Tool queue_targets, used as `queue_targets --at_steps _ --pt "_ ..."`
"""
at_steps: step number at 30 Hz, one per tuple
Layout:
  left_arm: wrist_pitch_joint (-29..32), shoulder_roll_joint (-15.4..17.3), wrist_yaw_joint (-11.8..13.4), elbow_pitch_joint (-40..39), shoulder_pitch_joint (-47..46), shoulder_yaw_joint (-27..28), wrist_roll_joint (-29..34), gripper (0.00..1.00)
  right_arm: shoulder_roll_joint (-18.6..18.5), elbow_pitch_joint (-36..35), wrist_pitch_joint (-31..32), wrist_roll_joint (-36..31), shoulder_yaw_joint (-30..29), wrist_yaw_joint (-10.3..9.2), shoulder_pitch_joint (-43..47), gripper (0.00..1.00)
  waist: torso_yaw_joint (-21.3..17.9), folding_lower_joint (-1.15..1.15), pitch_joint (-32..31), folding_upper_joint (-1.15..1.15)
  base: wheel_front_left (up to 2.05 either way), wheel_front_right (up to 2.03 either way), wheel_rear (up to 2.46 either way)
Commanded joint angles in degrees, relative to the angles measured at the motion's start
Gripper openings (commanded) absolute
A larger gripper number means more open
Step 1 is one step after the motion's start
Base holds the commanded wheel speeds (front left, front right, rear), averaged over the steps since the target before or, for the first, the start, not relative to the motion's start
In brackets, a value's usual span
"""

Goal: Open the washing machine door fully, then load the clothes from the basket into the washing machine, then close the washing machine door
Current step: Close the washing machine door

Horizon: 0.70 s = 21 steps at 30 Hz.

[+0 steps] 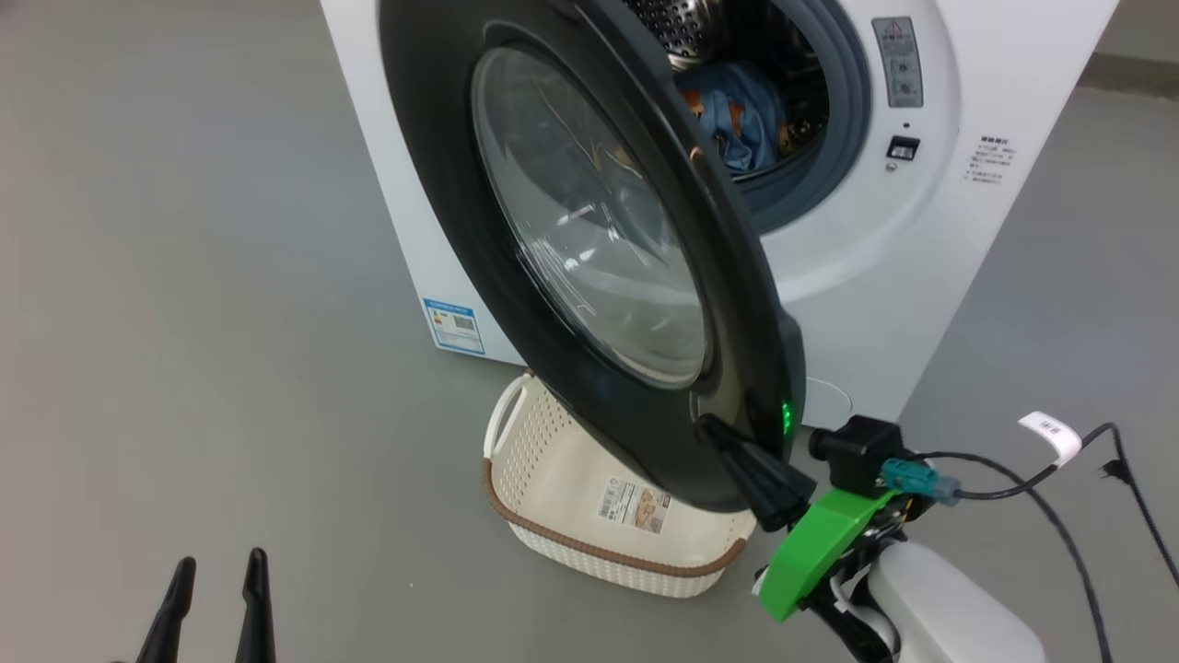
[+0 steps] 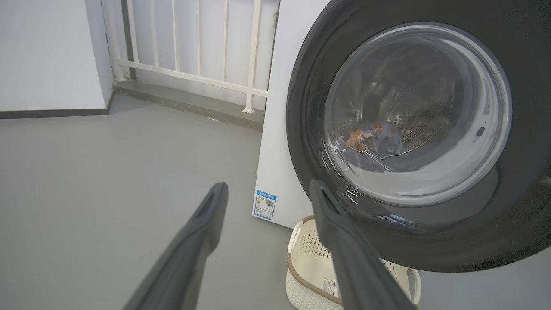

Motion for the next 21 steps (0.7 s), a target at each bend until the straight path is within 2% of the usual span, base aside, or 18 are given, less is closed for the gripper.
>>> queue_targets --at_steps 1,21 --pt "-0.5 0.8 -0.2 -1.6 -3.1 1.8 0.1 1.00 -0.4 -0.9 -0.3 -0.9 -0.9 -0.23 -1.1 0.00 -1.1 0.00 1.4 0.00 0.00 0.00 0.00" --pt "-0.5 0.9 -0.2 -3.4 -9.4 -0.6 0.7 1.00 -5.3 0.9 -0.3 -0.9 -9.9 -0.23 -14.4 0.00 -4.0 0.00 13.2 0.00 0.00 0.00 0.00"
